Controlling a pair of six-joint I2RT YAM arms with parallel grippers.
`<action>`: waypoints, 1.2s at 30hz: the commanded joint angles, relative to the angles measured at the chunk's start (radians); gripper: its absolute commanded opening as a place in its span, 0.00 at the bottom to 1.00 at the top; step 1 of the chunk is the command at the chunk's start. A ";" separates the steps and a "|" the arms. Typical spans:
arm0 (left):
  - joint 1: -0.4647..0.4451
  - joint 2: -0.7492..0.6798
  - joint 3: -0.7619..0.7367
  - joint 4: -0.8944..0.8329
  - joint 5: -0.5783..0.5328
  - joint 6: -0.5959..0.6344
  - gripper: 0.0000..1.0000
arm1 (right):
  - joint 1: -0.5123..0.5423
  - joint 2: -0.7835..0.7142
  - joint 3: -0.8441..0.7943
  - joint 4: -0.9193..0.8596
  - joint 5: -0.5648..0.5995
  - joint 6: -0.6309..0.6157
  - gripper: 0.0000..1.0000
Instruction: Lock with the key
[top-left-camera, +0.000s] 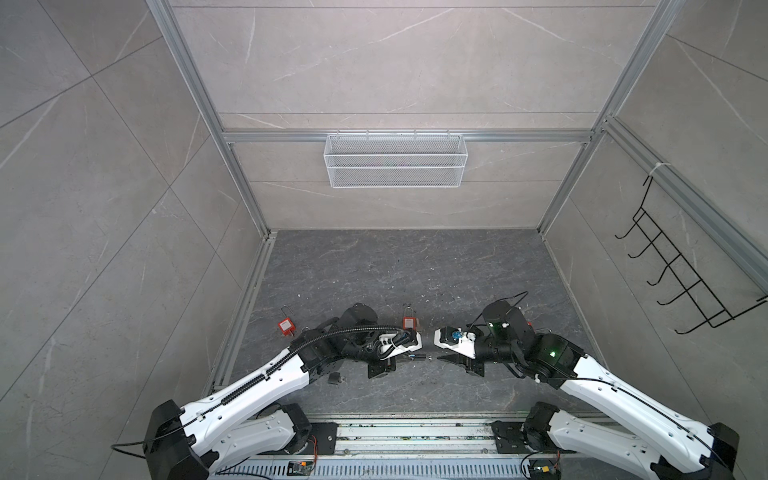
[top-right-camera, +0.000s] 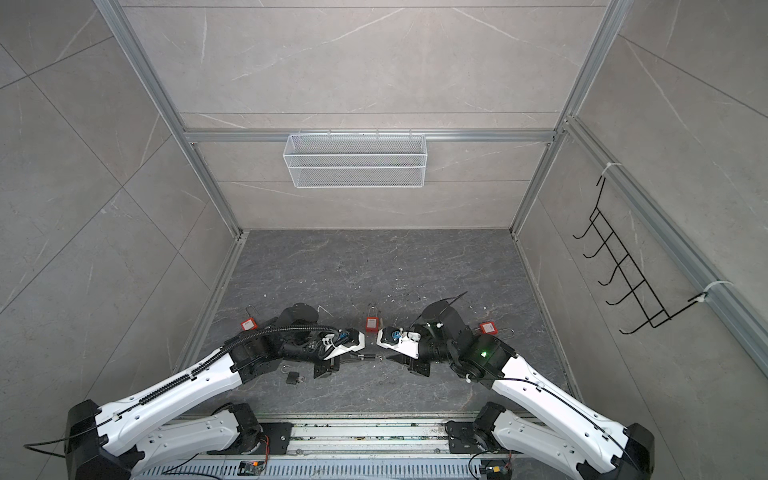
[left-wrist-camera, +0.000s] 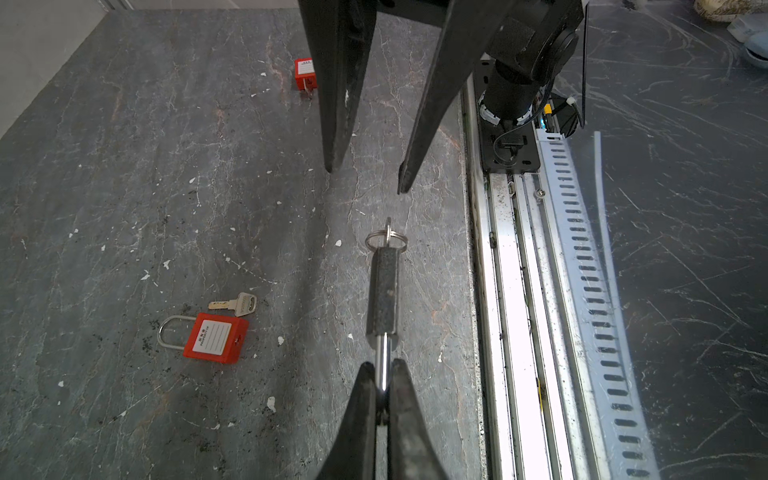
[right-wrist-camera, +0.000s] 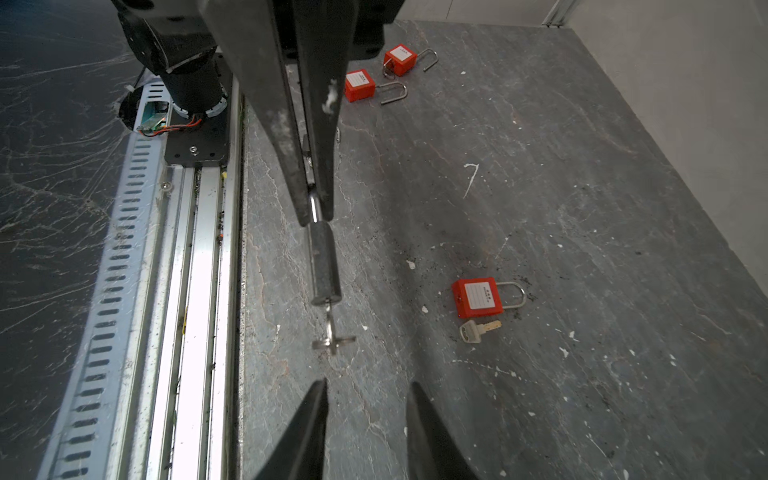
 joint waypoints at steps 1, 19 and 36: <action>0.002 0.006 0.052 0.006 0.005 0.019 0.00 | 0.003 0.023 0.008 -0.003 -0.062 -0.005 0.30; 0.002 0.033 0.066 0.006 0.010 0.027 0.00 | 0.003 0.060 0.013 0.041 -0.095 -0.014 0.20; 0.002 0.035 0.073 -0.042 0.003 0.052 0.00 | 0.002 0.081 0.021 0.035 -0.094 -0.056 0.00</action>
